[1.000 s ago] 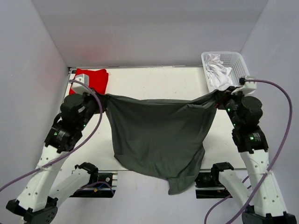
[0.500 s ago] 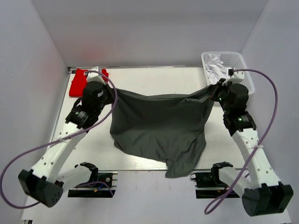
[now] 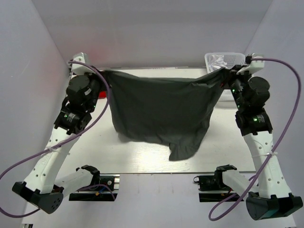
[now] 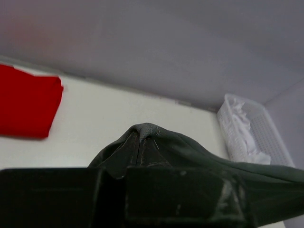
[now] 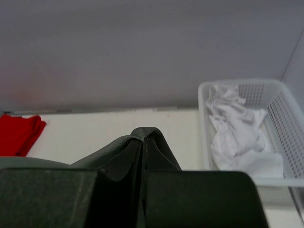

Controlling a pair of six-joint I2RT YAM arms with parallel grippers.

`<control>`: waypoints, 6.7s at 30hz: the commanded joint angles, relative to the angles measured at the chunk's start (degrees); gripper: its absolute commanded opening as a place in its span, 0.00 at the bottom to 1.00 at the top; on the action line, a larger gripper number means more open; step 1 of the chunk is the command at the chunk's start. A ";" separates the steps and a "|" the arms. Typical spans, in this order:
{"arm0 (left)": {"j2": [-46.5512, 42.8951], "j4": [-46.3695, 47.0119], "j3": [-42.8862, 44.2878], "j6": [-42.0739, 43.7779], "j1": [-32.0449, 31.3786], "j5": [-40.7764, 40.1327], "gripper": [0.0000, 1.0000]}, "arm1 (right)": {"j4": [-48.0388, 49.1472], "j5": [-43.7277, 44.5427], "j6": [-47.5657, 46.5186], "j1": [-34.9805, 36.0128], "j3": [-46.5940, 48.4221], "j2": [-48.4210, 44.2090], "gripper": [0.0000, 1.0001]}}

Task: Fold and stack the t-shirts
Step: Flatten out the tshirt

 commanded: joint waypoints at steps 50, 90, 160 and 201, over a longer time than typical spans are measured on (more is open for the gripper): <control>41.78 9.32 55.05 22.55 5.44 -14.72 0.00 | 22.23 0.82 -4.86 -0.80 57.43 42.31 0.00; -10.17 3.10 29.65 11.84 5.00 10.75 0.00 | 13.63 -12.26 -6.10 -0.62 27.19 -11.13 0.00; 71.00 10.21 38.68 -0.65 13.08 1.09 0.08 | 13.18 0.90 1.21 -0.62 45.10 73.64 0.05; 19.35 -1.93 -29.60 -9.27 10.45 25.53 0.90 | -27.59 -10.51 17.37 10.18 -15.43 17.25 0.90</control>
